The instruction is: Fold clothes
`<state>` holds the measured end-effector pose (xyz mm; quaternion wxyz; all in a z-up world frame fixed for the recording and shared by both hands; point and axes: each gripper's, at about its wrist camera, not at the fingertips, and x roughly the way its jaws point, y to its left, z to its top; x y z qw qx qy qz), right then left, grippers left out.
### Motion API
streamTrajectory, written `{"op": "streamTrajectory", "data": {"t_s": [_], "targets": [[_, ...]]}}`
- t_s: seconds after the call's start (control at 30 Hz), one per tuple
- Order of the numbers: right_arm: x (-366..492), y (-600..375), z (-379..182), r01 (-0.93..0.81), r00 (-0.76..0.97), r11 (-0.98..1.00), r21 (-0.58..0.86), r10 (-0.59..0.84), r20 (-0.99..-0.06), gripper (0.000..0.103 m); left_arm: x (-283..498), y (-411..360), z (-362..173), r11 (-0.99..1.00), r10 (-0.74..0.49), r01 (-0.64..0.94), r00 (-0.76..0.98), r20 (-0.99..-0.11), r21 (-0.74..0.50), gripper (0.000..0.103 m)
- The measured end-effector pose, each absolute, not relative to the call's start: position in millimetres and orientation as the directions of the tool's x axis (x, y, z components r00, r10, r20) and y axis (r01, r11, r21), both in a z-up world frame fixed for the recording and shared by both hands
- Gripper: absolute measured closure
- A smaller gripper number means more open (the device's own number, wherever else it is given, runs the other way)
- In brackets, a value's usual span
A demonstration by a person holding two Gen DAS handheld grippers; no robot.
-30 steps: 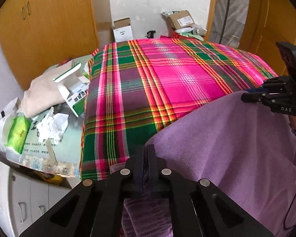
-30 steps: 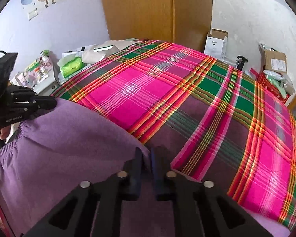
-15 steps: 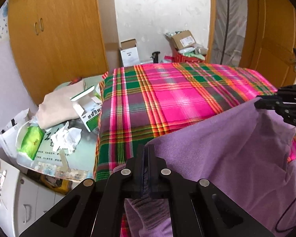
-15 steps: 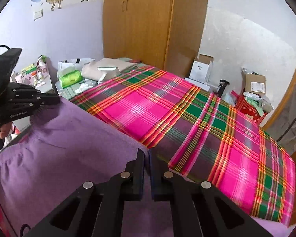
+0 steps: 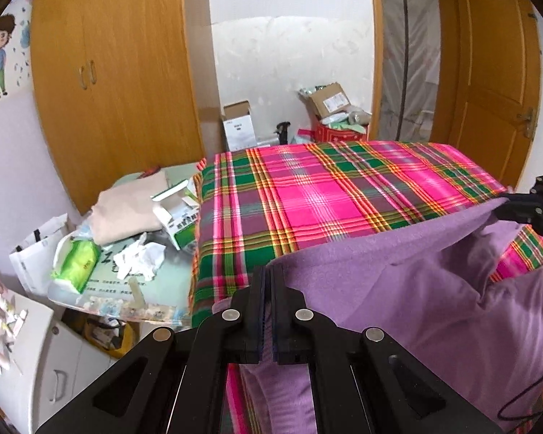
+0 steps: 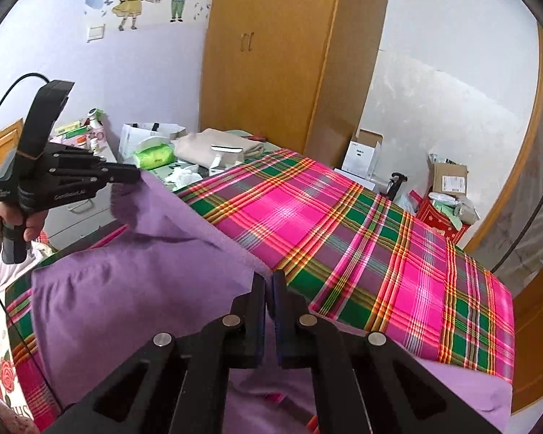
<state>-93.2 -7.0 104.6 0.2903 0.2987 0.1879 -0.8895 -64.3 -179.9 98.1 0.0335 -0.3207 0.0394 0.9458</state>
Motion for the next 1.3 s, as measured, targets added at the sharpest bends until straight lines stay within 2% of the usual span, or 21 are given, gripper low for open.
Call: {"op": "streamTrajectory", "data": {"t_s": [0.57,0.77,0.83,0.9,0.97,1.03,1.1,1.2,1.3], "targets": [[-4.4,-9.6,100.5,0.618,-0.658,-0.771,-0.155,-0.399,-0.639,0.099,14.7,-189.1,94.3,-0.998,0.038,-0.065,-0.819,-0.572,0.026,0.102],[24.9,-7.5,87.7,0.612,-0.660,-0.774,-0.164,-0.385,-0.645,0.099,39.8,-190.1,84.2,-0.997,0.071,-0.071,-0.811,-0.581,-0.022,0.102],[29.8,-8.2,78.0,0.611,-0.656,-0.773,-0.169,-0.375,-0.655,0.099,44.7,-190.4,78.5,-0.996,0.093,-0.071,-0.801,-0.592,-0.061,0.102],[29.4,-8.2,71.3,0.606,-0.650,-0.779,-0.161,-0.368,-0.665,0.099,48.7,-192.7,70.3,-0.986,0.140,-0.057,-0.782,-0.607,-0.154,0.102],[29.4,-7.0,66.0,0.600,-0.643,-0.787,-0.144,-0.368,-0.671,0.099,52.7,-195.2,61.9,-0.968,0.190,-0.040,-0.763,-0.618,-0.248,0.096],[29.8,-5.7,64.4,0.597,-0.641,-0.791,-0.131,-0.373,-0.670,0.099,51.4,-198.9,48.7,-0.928,0.269,-0.023,-0.731,-0.627,-0.371,0.084],[30.3,-4.1,64.1,0.596,-0.641,-0.793,-0.125,-0.376,-0.669,0.099,49.2,-198.8,38.3,-0.904,0.298,0.004,-0.709,-0.639,-0.427,0.076],[31.4,-1.5,64.2,0.594,-0.643,-0.795,-0.122,-0.378,-0.666,0.099,41.4,-201.7,22.0,-0.856,0.340,0.067,-0.674,-0.656,-0.512,0.075],[32.7,1.7,63.0,0.593,-0.638,-0.799,-0.104,-0.388,-0.665,0.099,33.4,-208.4,9.1,-0.775,0.405,0.121,-0.658,-0.634,-0.621,0.074]]}}
